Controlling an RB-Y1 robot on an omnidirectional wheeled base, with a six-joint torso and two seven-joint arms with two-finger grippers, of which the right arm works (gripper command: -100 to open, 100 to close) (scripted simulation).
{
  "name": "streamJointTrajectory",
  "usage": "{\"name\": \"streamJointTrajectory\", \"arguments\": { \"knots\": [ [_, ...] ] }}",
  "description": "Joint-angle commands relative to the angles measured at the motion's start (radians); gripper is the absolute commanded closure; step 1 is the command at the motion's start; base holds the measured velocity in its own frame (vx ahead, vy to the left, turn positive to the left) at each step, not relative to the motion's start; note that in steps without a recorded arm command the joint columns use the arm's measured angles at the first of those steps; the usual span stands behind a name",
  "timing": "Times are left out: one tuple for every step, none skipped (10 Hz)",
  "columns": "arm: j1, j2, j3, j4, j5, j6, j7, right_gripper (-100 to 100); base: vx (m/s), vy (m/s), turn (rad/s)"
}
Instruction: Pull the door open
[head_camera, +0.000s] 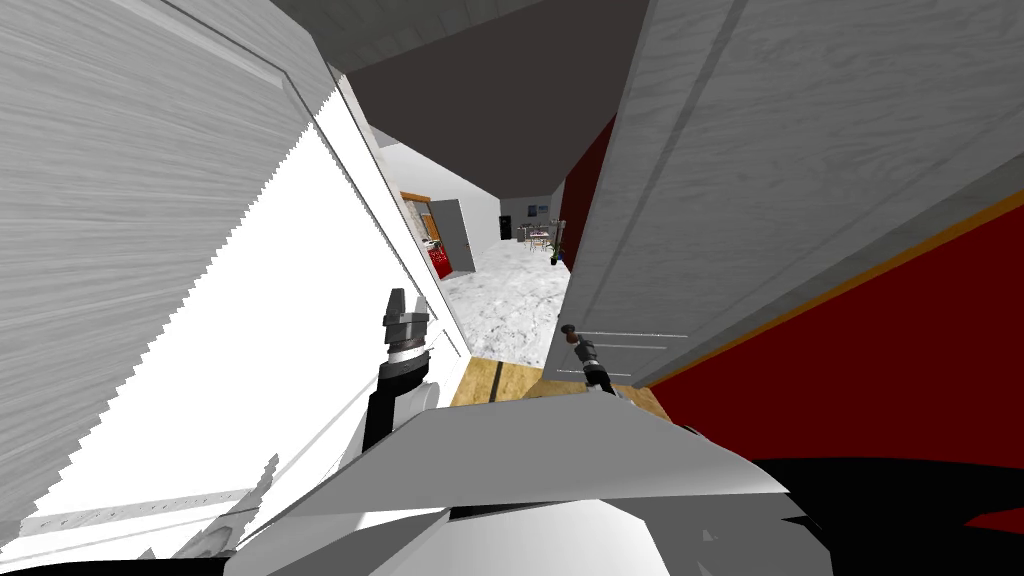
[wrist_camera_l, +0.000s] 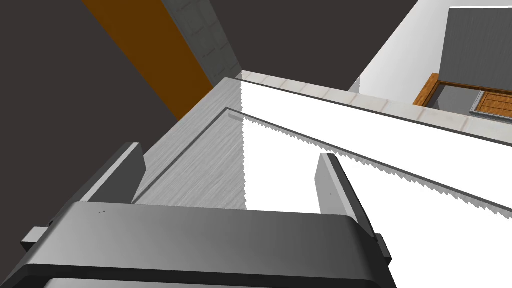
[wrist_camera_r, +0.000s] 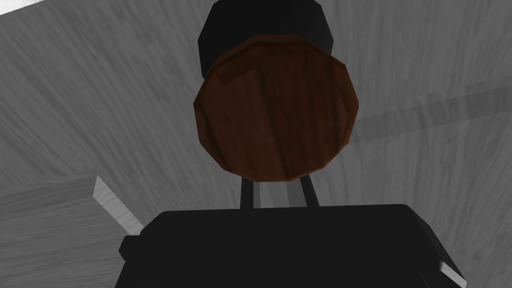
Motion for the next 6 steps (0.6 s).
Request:
{"name": "streamJointTrajectory", "arguments": {
  "knots": [
    [-0.004, 0.023, 0.015, -0.023, 0.001, 0.000, -0.036, 100, -0.065, -0.030, 0.079],
    [-0.004, 0.023, 0.015, -0.023, 0.001, 0.000, -0.036, 100, -0.029, -0.006, 0.013],
    [-0.007, 0.024, 0.013, -0.020, -0.011, 0.003, -0.078, 100, -0.041, -0.009, 0.093],
    [-0.007, 0.024, 0.013, -0.020, -0.011, 0.003, -0.078, 100, -0.043, -0.025, 0.063],
    [0.006, 0.010, 0.006, -0.006, -0.027, 0.009, -0.104, -100, -0.047, -0.035, -0.003],
    [0.005, 0.012, 0.008, -0.007, -0.033, 0.010, -0.120, -100, -0.058, -0.017, -0.014]
  ]
}}
